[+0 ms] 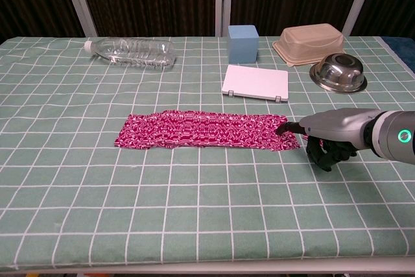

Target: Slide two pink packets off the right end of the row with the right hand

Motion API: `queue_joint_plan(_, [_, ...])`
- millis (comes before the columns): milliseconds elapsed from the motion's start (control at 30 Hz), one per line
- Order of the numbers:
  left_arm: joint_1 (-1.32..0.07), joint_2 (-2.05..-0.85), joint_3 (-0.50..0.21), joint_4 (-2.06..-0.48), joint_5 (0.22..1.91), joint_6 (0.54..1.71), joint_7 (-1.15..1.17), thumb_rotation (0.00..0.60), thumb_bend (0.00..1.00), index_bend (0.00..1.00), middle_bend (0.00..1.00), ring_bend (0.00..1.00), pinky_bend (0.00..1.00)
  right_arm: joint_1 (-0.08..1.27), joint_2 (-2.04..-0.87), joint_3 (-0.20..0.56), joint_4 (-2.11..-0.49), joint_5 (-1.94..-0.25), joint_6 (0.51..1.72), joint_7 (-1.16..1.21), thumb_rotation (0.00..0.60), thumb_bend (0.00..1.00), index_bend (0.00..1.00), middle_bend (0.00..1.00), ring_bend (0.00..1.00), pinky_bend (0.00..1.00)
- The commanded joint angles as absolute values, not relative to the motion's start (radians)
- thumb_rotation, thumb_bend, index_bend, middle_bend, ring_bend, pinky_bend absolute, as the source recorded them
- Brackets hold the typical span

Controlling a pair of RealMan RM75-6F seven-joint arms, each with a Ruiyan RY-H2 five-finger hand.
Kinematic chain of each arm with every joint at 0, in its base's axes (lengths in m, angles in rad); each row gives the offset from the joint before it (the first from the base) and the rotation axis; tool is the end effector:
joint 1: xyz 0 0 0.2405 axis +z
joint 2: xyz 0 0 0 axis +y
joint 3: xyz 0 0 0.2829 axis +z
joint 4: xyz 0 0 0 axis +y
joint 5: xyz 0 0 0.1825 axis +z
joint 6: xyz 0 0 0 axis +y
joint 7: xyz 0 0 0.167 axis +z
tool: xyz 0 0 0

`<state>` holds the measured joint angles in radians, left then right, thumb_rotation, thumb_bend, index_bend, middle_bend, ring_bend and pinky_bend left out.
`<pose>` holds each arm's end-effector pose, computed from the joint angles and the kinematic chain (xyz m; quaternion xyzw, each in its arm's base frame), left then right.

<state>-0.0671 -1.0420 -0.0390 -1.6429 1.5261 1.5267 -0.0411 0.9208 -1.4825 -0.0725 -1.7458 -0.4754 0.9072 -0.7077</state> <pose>-0.3189 0.1958 0.2218 -0.5931 -0.3760 -0.3974 0.5907 -0.1959 -0.3208 -0.0325 0.8008 -0.4561 0.1188 0.3697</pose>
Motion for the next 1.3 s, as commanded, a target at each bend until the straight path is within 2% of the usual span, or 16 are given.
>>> queue_joint_plan(33, [-0.067,-1.042,-0.039,-1.644,1.526,1.527,-0.04,0.6,0.0,0.11,0.11,0.04,0.14,0.914,-1.47,-0.085,-1.763,-0.485,0.918,-0.705,0.6,1.0,0.08,0.91,0.89,0.77])
queue_joint_plan(467, [-0.065,-1.044,-0.033,-1.645,1.535,1.529,-0.032,0.6,0.0,0.11,0.11,0.04,0.14,0.811,-1.372,-0.211,-1.886,-0.652,0.986,-0.667,0.6,1.0,0.11,0.91,0.89,0.77])
queue_joint_plan(867, [-0.071,-1.044,-0.039,-1.663,1.532,1.525,-0.008,0.6,0.0,0.11,0.11,0.04,0.14,0.738,-1.31,-0.285,-1.965,-0.805,0.995,-0.641,0.6,1.0,0.12,0.91,0.89,0.77])
queue_joint_plan(1133, [-0.071,-1.043,-0.039,-1.666,1.531,1.526,-0.006,0.6,0.0,0.11,0.11,0.04,0.14,0.708,-1.278,-0.288,-1.994,-0.867,1.012,-0.626,0.6,1.0,0.13,0.91,0.89,0.77])
queue_joint_plan(1300, [-0.07,-1.043,-0.04,-1.667,1.533,1.53,-0.008,0.6,0.0,0.11,0.11,0.04,0.14,0.648,-1.239,-0.254,-2.006,-1.005,1.102,-0.543,0.6,1.0,0.13,0.91,0.89,0.77])
